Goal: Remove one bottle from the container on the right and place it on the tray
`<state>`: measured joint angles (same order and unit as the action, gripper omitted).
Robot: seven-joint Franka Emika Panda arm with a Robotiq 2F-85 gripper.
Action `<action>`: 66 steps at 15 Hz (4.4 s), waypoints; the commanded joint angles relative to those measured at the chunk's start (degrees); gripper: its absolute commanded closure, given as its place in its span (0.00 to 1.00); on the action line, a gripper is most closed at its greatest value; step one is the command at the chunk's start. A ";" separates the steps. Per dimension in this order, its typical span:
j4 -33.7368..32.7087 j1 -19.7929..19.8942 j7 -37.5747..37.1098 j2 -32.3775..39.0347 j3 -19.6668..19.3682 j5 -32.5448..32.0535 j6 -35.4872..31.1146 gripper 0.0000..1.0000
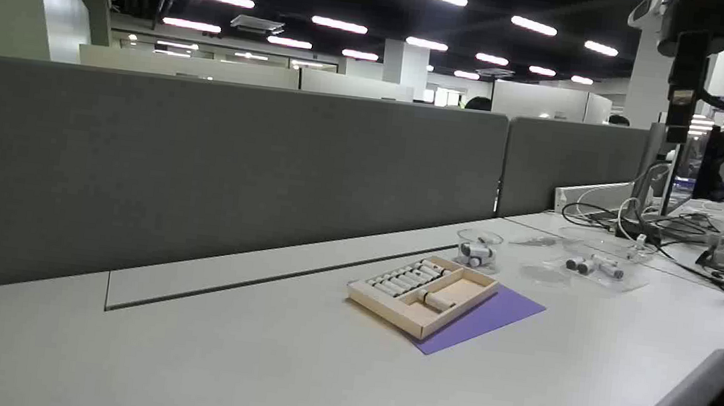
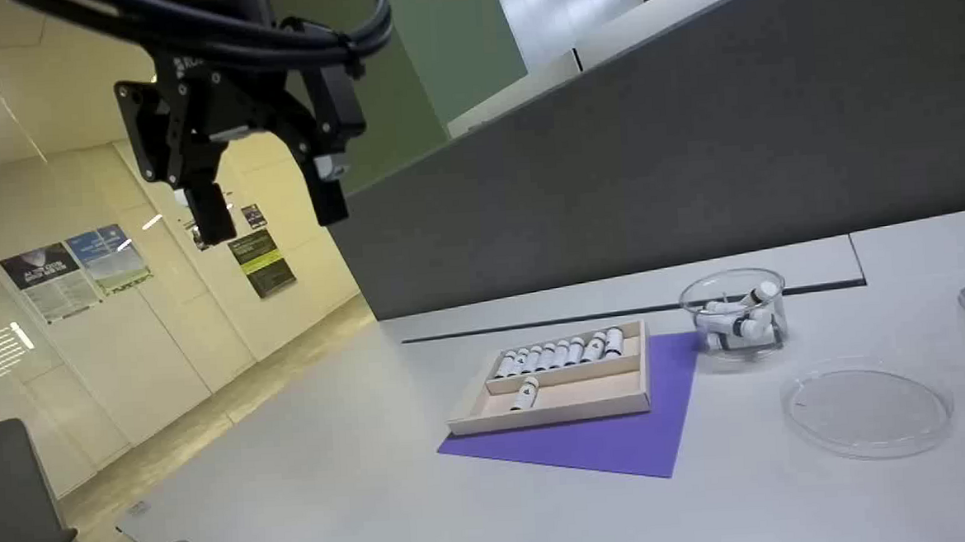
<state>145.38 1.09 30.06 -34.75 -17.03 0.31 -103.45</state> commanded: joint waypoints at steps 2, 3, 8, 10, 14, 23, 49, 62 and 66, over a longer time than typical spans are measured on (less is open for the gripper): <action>-0.07 0.73 0.34 0.15 0.65 0.37 0.04 0.00; -0.07 0.73 0.35 0.15 0.65 0.37 0.04 0.00; -0.07 0.73 0.38 0.15 0.65 0.38 0.03 0.00; -2.98 1.42 1.55 1.92 -0.79 0.18 -4.34 0.00; -11.51 2.60 7.81 7.77 -4.43 -0.34 -10.56 0.00; -28.44 10.04 11.03 20.59 -10.38 7.35 -10.86 0.00; -43.99 16.57 7.79 54.29 -1.89 17.13 -20.65 0.00; -58.90 28.52 2.44 68.76 2.73 7.27 -20.10 0.00; -59.60 28.56 1.62 68.90 2.84 7.17 -19.43 0.00</action>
<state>86.18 27.73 32.57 34.26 -16.58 9.08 -122.99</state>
